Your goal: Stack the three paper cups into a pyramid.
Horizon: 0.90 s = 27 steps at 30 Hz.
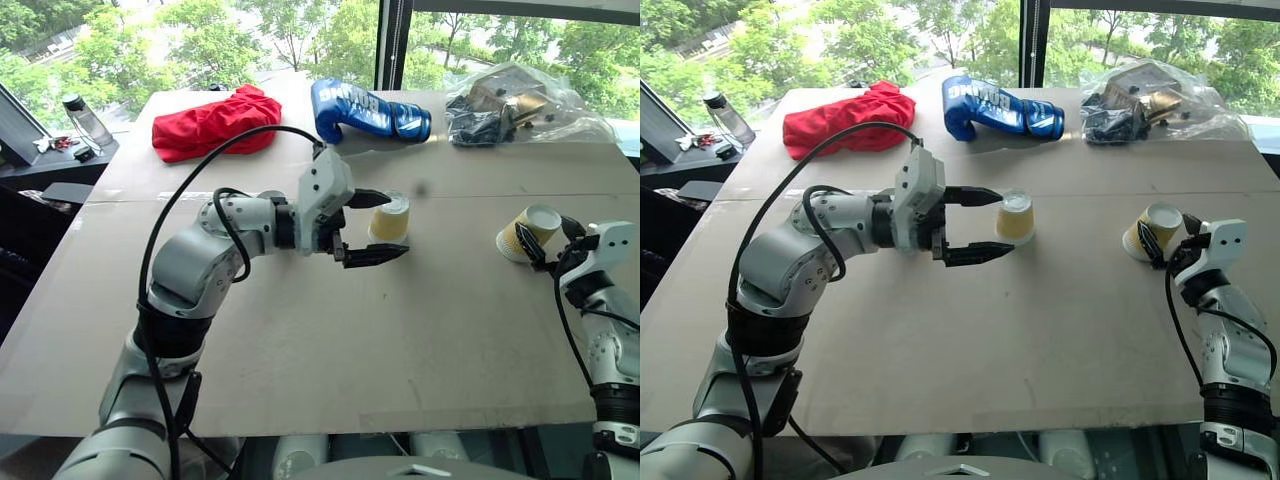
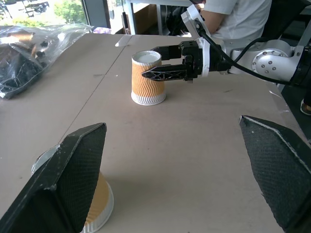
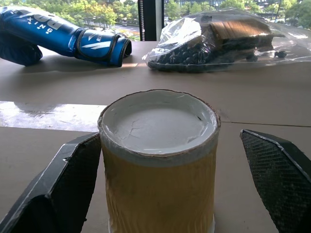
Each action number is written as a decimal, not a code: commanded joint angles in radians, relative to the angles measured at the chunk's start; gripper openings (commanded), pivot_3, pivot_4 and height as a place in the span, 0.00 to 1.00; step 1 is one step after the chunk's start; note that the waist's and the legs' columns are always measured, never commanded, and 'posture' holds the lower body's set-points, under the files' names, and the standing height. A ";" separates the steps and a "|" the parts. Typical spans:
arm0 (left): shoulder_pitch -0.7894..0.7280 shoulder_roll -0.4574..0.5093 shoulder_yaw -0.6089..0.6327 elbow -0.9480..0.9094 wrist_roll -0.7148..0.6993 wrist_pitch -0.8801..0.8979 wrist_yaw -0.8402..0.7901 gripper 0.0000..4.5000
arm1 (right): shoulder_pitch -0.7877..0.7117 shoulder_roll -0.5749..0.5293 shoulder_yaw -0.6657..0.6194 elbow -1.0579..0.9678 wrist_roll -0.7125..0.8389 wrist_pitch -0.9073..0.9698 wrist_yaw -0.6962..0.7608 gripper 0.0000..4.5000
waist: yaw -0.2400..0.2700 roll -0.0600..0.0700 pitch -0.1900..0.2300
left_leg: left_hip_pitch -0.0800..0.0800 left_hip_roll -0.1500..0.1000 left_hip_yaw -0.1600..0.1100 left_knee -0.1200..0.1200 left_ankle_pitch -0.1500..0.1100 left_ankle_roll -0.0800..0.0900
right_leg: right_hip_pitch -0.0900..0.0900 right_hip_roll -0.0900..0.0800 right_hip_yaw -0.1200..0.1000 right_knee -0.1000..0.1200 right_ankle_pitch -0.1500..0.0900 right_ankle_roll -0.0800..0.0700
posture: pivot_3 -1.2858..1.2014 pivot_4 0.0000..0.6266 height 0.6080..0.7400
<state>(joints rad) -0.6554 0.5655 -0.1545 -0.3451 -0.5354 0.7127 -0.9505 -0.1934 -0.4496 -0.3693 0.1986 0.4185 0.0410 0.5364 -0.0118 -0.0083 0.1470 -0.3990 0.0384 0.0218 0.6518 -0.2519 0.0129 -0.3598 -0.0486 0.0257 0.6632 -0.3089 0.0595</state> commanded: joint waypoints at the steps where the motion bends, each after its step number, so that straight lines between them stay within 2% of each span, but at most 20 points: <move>1: 0.002 0.015 0.037 -0.057 -0.021 -0.002 0.009 1.00 | -0.024 0.003 -0.013 -0.004 0.015 -0.005 -0.004 0.88 | 0.000 0.000 0.000 | 0.000 0.000 0.000 0.000 0.000 0.000 | 0.000 0.000 0.000 0.000 0.000 0.000 | 0.52 0.24 1.00; 3: 0.006 0.022 0.043 -0.065 -0.029 0.008 0.012 1.00 | -0.031 0.005 -0.011 0.005 0.017 -0.009 0.004 0.75 | 0.000 0.000 0.000 | 0.000 0.000 0.000 0.000 0.000 0.000 | 0.000 0.000 0.000 0.000 0.000 0.000 | 0.52 0.24 1.00; 4: 0.008 0.028 0.046 -0.068 -0.034 0.013 0.011 1.00 | -0.034 0.004 -0.007 0.009 0.016 -0.014 0.015 0.60 | 0.000 0.000 0.000 | 0.000 0.000 0.000 0.000 0.000 0.000 | 0.000 0.000 0.000 0.000 0.000 0.000 | 0.52 0.24 1.00; 5: 0.011 0.033 0.049 -0.070 -0.039 0.017 0.011 1.00 | -0.036 0.004 -0.003 0.011 0.016 -0.018 0.025 0.51 | 0.000 0.000 0.000 | 0.000 0.000 0.000 0.000 0.000 0.000 | 0.000 0.000 0.000 0.000 0.000 0.000 | 0.52 0.24 1.00; 6: 0.013 0.037 0.051 -0.072 -0.043 0.018 0.011 1.00 | -0.037 0.004 0.000 0.010 0.017 -0.018 0.030 0.47 | 0.000 0.000 0.000 | 0.000 0.000 0.000 0.000 0.000 0.000 | 0.000 0.000 0.000 0.000 0.000 0.000 | 0.52 0.24 1.00; 11: 0.068 0.062 0.098 -0.096 -0.053 0.026 0.037 1.00 | -0.034 -0.008 0.059 -0.034 0.011 0.003 0.107 0.46 | -0.002 0.000 0.000 | 0.000 0.000 0.000 0.000 0.000 0.000 | 0.000 0.000 0.000 0.000 0.000 0.000 | 0.52 0.24 1.00; 14: 0.161 0.094 0.155 -0.142 -0.061 0.037 0.069 1.00 | -0.058 -0.002 0.121 -0.074 0.008 0.031 0.141 0.46 | -0.009 0.001 0.000 | 0.000 0.001 0.001 -0.001 0.000 0.000 | -0.002 0.000 0.002 0.000 0.000 0.000 | 0.52 0.24 1.00; 20: 0.317 0.159 0.252 -0.216 -0.076 0.057 0.112 1.00 | -0.155 0.046 0.224 -0.065 -0.016 0.079 0.144 0.46 | -0.006 0.000 0.001 | 0.000 0.002 0.001 -0.001 0.000 0.000 | -0.002 0.000 0.001 0.001 0.000 0.000 | 0.52 0.24 1.00; 27: 0.358 0.177 0.304 -0.233 -0.091 0.057 0.142 1.00 | -0.268 0.119 0.290 0.023 -0.060 0.085 0.131 0.46 | 0.002 -0.001 0.002 | -0.001 0.002 0.001 -0.001 0.000 0.000 | -0.002 -0.001 0.001 0.000 0.000 0.000 | 0.52 0.24 1.00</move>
<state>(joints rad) -0.2953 0.7310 0.1163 -0.5377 -0.6014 0.7766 -0.8186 -0.4323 -0.3367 -0.0814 0.2227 0.3620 0.1280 0.6683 -0.0101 -0.0092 0.1485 -0.4000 0.0401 0.0224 0.6508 -0.2520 0.0129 -0.3622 -0.0500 0.0263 0.6634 -0.3089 0.0594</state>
